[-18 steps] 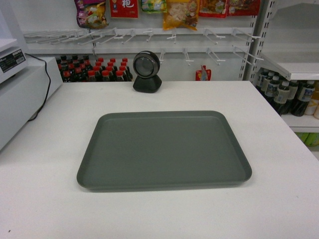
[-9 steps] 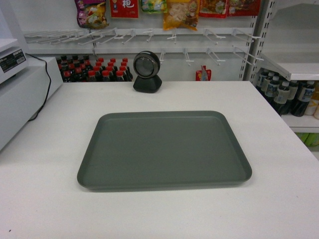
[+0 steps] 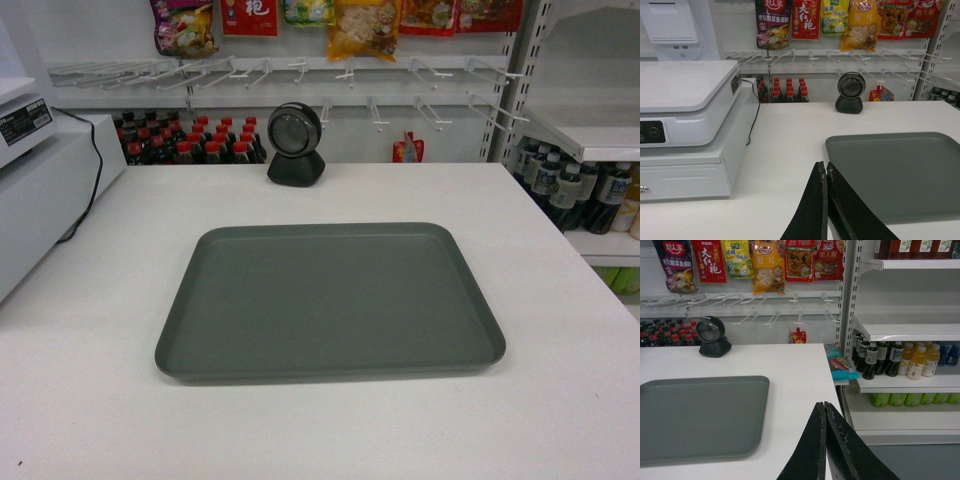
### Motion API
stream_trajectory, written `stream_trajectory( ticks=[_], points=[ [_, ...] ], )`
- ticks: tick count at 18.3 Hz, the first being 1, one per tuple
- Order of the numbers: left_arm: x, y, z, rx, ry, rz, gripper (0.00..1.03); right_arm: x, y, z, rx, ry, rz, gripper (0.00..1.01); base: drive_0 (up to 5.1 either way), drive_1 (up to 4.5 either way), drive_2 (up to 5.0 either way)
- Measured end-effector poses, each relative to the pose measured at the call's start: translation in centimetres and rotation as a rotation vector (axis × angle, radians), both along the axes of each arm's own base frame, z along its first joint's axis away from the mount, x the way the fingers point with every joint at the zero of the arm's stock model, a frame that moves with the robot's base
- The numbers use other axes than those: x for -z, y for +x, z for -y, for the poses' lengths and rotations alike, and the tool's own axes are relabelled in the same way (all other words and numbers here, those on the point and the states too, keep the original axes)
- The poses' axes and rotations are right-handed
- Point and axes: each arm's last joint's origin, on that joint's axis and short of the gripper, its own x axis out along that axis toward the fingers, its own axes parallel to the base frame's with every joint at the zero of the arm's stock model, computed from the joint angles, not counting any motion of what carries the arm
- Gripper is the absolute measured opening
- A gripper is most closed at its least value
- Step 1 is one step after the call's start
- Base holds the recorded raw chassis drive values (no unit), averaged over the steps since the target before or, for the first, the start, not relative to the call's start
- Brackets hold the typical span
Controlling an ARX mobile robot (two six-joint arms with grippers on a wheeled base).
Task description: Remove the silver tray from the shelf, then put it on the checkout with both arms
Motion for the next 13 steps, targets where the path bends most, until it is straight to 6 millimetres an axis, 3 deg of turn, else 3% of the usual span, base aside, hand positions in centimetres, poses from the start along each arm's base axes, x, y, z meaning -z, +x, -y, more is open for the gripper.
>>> stream_trajectory(
  ticks=[12,13],
  points=[
    [0.5,-1.7,0.0,-0.003,0.000,-0.020,0.01,0.7,-1.9,0.0,-0.002,0.000,-0.050,0.02,0.0,0.00,0.0],
    [0.5,-1.7,0.0,0.000,0.000,-0.018,0.01,0.2,-2.1,0.0,-0.002,0.000,0.008,0.02,0.0,0.00,0.0]
  ],
)
